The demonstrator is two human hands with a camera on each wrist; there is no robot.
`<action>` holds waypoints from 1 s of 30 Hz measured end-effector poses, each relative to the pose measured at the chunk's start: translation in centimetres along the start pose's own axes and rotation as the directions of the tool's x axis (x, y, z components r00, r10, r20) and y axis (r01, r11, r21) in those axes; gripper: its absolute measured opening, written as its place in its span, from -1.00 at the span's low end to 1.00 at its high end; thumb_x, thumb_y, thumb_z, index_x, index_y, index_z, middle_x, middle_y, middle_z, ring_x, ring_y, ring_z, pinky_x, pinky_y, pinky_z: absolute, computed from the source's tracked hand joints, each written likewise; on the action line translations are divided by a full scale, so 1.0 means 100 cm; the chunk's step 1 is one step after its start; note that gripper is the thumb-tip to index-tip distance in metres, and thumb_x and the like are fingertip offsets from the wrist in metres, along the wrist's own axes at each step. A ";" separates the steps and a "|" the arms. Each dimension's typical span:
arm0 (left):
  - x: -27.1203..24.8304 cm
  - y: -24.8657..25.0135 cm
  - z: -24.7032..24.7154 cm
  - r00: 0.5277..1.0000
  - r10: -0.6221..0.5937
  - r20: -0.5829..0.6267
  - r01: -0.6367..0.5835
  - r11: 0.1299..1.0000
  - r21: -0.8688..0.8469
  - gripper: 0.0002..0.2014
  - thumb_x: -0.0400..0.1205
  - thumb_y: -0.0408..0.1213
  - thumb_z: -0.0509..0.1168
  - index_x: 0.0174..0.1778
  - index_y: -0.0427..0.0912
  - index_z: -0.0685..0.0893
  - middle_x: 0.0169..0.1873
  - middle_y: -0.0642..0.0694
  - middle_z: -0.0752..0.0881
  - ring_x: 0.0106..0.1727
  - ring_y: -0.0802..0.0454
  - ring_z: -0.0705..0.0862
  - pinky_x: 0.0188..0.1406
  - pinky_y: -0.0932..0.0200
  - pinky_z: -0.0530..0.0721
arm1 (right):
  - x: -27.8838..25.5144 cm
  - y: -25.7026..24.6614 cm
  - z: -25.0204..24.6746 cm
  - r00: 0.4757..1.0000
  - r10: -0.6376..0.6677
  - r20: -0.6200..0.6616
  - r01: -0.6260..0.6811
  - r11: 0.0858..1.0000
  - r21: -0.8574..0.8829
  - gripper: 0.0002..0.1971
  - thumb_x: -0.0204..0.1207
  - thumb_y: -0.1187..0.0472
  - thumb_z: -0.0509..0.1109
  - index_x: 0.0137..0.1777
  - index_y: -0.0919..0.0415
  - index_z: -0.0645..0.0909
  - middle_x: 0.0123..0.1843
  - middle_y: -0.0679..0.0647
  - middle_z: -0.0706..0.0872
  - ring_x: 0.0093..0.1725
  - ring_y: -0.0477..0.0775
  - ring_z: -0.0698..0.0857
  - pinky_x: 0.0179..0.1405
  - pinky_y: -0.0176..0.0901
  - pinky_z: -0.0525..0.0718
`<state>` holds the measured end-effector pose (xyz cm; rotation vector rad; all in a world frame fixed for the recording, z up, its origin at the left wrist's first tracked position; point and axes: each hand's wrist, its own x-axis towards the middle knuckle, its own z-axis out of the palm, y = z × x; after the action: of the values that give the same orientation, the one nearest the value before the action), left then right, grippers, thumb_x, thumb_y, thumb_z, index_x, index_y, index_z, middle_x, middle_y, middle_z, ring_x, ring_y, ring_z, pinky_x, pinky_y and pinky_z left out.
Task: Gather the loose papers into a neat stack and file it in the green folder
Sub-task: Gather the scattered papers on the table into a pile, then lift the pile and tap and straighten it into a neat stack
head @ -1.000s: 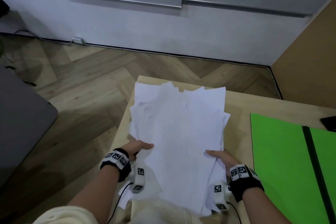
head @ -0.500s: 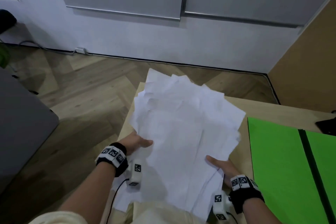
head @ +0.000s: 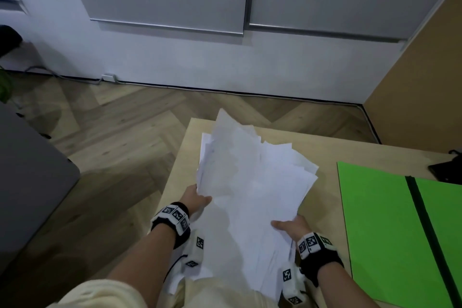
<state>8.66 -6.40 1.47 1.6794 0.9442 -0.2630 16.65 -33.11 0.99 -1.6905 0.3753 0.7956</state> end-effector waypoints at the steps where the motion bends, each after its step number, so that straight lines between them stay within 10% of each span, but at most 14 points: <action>1: 0.001 0.004 -0.003 1.000 0.007 0.014 -0.007 0.999 -0.044 -0.60 0.56 -0.39 0.42 0.28 -0.42 0.53 0.14 -0.33 0.71 0.09 -0.20 0.66 0.08 -0.01 0.63 | 0.003 -0.004 -0.001 0.999 -0.026 -0.021 0.026 1.000 -0.007 -0.33 0.37 0.48 0.53 0.47 0.53 0.37 0.38 0.28 0.56 0.44 0.29 0.52 0.32 -0.05 0.44; 5: -0.010 0.035 -0.017 0.989 0.138 0.057 -0.124 0.972 -0.198 -0.31 0.32 -0.16 0.61 0.32 -0.31 0.54 0.25 -0.26 0.72 0.22 -0.21 0.72 0.25 -0.13 0.70 | -0.001 -0.029 -0.016 0.981 -0.187 -0.060 0.192 0.977 0.090 -0.59 0.15 0.27 0.69 -0.03 0.33 0.66 0.10 0.27 0.78 0.07 0.18 0.74 -0.01 -0.06 0.69; 7: -0.031 0.059 -0.027 0.974 0.223 0.038 -0.208 0.950 -0.234 -0.57 0.50 -0.34 0.51 0.26 -0.19 0.57 0.08 -0.11 0.76 0.14 -0.05 0.74 0.11 0.24 0.73 | -0.017 -0.060 -0.031 0.929 -0.361 -0.076 0.369 0.918 0.146 -0.68 0.14 0.29 0.70 -0.18 0.17 0.64 -0.21 -0.01 0.82 -0.22 -0.10 0.81 -0.31 -0.34 0.71; 12: -0.061 0.096 -0.050 0.954 0.300 -0.016 -0.291 0.911 -0.293 -0.70 0.51 -0.25 0.49 0.14 -0.14 0.65 -0.13 0.09 0.72 -0.12 0.29 0.67 -0.26 0.61 0.62 | -0.063 -0.117 -0.052 0.835 -0.550 -0.013 0.546 0.826 0.144 -0.62 0.29 0.39 0.58 0.13 0.26 0.71 -0.09 -0.08 0.88 -0.07 -0.15 0.84 -0.15 -0.36 0.75; 16: -0.048 0.088 -0.031 0.961 0.277 0.011 -0.262 0.921 -0.289 -0.43 0.48 -0.16 0.52 0.39 -0.26 0.61 0.18 -0.06 0.71 0.15 0.04 0.67 0.21 0.22 0.57 | -0.045 -0.098 -0.033 0.917 -0.397 0.037 0.389 0.911 0.136 -0.51 0.18 0.25 0.68 0.13 0.40 0.74 0.07 0.23 0.83 0.04 0.18 0.83 0.07 -0.01 0.78; 20: -0.047 0.100 -0.006 0.946 0.322 -0.037 -0.317 0.895 -0.313 -0.41 0.53 -0.19 0.48 0.47 -0.28 0.53 0.36 -0.14 0.66 0.22 0.00 0.64 0.20 0.24 0.51 | -0.025 -0.107 -0.012 0.836 -0.441 -0.327 0.501 0.856 0.127 -0.26 0.09 0.12 0.74 0.25 0.37 0.57 0.22 0.23 0.72 0.14 0.08 0.70 0.20 -0.15 0.62; 23: -0.054 0.122 -0.014 0.945 0.314 -0.088 -0.326 0.890 -0.318 -0.48 0.53 -0.13 0.48 0.38 -0.26 0.61 0.18 -0.05 0.71 0.08 0.09 0.72 -0.01 0.40 0.62 | -0.024 -0.131 -0.016 0.776 -0.466 -0.426 0.571 0.805 0.159 0.15 -0.27 -0.23 0.75 0.36 0.32 0.52 0.26 0.16 0.72 0.23 0.12 0.72 0.34 0.07 0.63; 25: -0.055 0.129 -0.028 0.931 0.352 -0.094 -0.363 0.870 -0.335 -0.53 0.52 -0.07 0.47 0.31 -0.19 0.66 0.12 0.00 0.73 -0.04 0.24 0.71 -0.20 0.57 0.62 | -0.030 -0.142 -0.027 0.743 -0.506 -0.437 0.625 0.758 0.185 0.09 -0.33 -0.21 0.77 0.31 0.21 0.62 0.18 0.09 0.79 0.15 0.09 0.78 0.25 0.10 0.69; 30: -0.049 0.111 -0.042 0.924 0.372 -0.086 -0.382 0.893 -0.237 -0.17 0.27 0.10 0.59 0.47 -0.07 0.56 0.32 0.03 0.66 0.36 0.03 0.58 0.48 0.08 0.45 | -0.033 -0.121 -0.036 0.813 -0.542 -0.214 0.573 0.809 0.129 -0.44 -0.08 0.05 0.79 -0.02 0.17 0.79 -0.02 0.04 0.88 0.03 0.08 0.84 0.17 0.08 0.72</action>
<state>11.97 -5.36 13.80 1.5968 0.6284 0.1469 22.98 -33.67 12.43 -1.5707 0.0439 0.1698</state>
